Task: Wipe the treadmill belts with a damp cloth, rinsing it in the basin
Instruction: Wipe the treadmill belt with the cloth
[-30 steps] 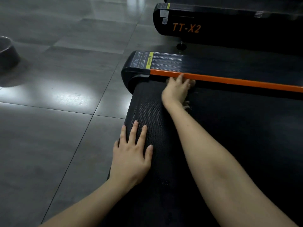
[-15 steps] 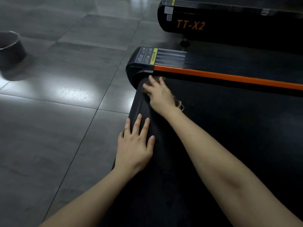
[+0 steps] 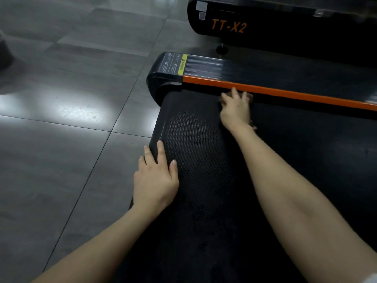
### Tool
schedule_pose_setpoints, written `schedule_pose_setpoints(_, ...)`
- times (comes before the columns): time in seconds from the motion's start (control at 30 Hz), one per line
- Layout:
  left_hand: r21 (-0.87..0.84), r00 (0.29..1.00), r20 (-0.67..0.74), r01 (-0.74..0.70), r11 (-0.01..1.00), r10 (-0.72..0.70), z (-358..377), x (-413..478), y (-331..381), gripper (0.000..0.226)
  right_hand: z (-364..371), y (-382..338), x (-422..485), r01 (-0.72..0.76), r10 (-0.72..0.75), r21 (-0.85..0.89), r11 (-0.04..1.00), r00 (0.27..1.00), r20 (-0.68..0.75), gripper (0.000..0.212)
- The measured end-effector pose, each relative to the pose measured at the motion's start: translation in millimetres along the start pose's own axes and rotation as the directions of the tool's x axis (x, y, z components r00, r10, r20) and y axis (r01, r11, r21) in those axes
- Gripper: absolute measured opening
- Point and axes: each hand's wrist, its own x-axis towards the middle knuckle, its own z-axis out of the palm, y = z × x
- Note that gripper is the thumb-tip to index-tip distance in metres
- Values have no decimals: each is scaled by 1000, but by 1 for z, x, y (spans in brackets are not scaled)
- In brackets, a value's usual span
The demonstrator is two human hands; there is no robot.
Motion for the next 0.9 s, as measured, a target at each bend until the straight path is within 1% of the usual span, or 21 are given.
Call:
schedule_pose_setpoints(0.03, 5, 1000, 0, 0, 1000, 0, -1, 0, 0, 62, 5, -16, 0, 52, -52, 14, 999, 998, 28, 47)
schedule_pose_setpoints(0.1, 13, 1000, 3, -1, 1000, 1, -2, 0, 0, 62, 15, -46, -12, 200, -202, 35, 979, 976, 77, 50)
schedule_pose_setpoints(0.17, 2, 1000, 1, -3, 1000, 3, -2, 1, 0, 61, 16, -67, -42, 366, -370, 51, 929, 923, 107, 50)
schedule_pose_setpoints(0.23, -13, 1000, -3, -7, 1000, 7, -2, 2, -2, 60, 8, -68, -90, 534, -538, 73, 842, 839, 74, 47)
schedule_pose_setpoints(0.27, -16, 1000, -3, -10, 1000, 10, -2, 2, -3, 60, 0, -58, -118, 616, -620, 83, 784, 783, 46, 44)
schedule_pose_setpoints(0.3, -18, 1000, -4, -16, 1000, 15, -2, 2, -3, 60, -8, -43, -145, 679, -684, 94, 728, 728, 37, 43)
schedule_pose_setpoints(0.33, -19, 1000, -5, -22, 1000, 22, -3, 1, -4, 60, -16, -22, -170, 711, -722, 129, 691, 689, 71, 43)
schedule_pose_setpoints(0.4, -26, 1000, -10, -27, 999, 27, -2, 1, -4, 59, -30, 24, -197, 735, -749, 145, 662, 644, 155, 47)
schedule_pose_setpoints(0.43, -29, 1000, -12, -28, 999, 27, -2, 1, -4, 59, -35, 45, -194, 726, -735, 117, 678, 662, 149, 48)
schedule_pose_setpoints(0.47, -31, 1000, -13, -28, 999, 27, -2, 0, -3, 59, -36, 60, -183, 681, -686, 90, 727, 715, 132, 47)
schedule_pose_setpoints(0.5, -32, 999, -18, -29, 999, 28, -2, 1, -2, 59, -39, 65, -168, 589, -594, 77, 804, 796, 114, 45)
schedule_pose_setpoints(0.53, -33, 999, -25, -29, 999, 29, -2, 1, -2, 59, -40, 63, -152, 469, -474, 67, 881, 876, 92, 43)
schedule_pose_setpoints(0.57, -29, 999, -30, -29, 999, 28, -2, 1, -2, 59, -40, 54, -141, 350, -354, 56, 935, 932, 83, 41)
schedule_pose_setpoints(0.6, -24, 999, -28, -26, 999, 26, -2, 1, -2, 59, -37, 43, -137, 265, -268, 40, 963, 961, 69, 40)
schedule_pose_setpoints(0.63, -21, 1000, -21, -22, 1000, 21, -1, 1, -2, 59, -36, 31, -141, 214, -216, 29, 976, 975, 58, 40)
schedule_pose_setpoints(0.67, -22, 1000, -7, -13, 1000, 13, -2, 1, -2, 59, -33, 20, -152, 230, -231, 18, 973, 972, 41, 41)
schedule_pose_setpoints(0.7, -22, 1000, 4, -5, 1000, 5, -2, 1, -2, 59, -29, 11, -171, 318, -318, 14, 948, 948, 12, 43)
schedule_pose_setpoints(0.77, -37, 999, 37, 1, 999, 0, -5, 1, -2, 59, -26, -2, -226, 523, -523, 27, 852, 852, -6, 51)
schedule_pose_setpoints(0.83, -98, 997, 72, -4, 995, 11, -10, -4, -5, 59, -37, -3, -285, 619, -627, 105, 779, 770, 114, 52)
schedule_pose_setpoints(0.9, -203, 995, 83, -29, 979, 47, -17, -21, -15, 60, -55, 17, -327, 696, -712, 160, 700, 664, 227, 48)
